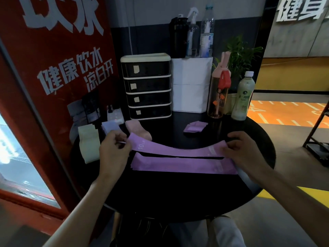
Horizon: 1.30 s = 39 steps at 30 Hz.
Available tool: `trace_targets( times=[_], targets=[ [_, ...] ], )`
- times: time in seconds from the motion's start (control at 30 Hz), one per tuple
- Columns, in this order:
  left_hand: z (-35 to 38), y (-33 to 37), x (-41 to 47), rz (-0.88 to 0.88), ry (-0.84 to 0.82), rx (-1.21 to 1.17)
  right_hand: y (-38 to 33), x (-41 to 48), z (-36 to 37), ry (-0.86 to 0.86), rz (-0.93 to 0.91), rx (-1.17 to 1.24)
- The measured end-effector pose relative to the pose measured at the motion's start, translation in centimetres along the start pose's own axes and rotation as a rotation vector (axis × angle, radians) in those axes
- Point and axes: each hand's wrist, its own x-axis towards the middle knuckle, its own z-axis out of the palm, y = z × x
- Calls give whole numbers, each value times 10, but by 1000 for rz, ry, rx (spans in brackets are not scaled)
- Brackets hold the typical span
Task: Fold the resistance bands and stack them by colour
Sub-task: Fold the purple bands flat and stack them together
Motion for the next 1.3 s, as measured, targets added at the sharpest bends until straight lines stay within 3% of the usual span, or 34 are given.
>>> trace_targets(
  times=[0.3,0.87,1.3],
  targets=[
    [3,-22,-21,-19,-58,9,20,-24,9,149,-196,-169],
    [4,-24,-24,2,-132,123,30,-26,7,201,-249,-211],
    [3,-26,-25,91,-257,277,36,-23,8,134,-221,-497]
  ],
)
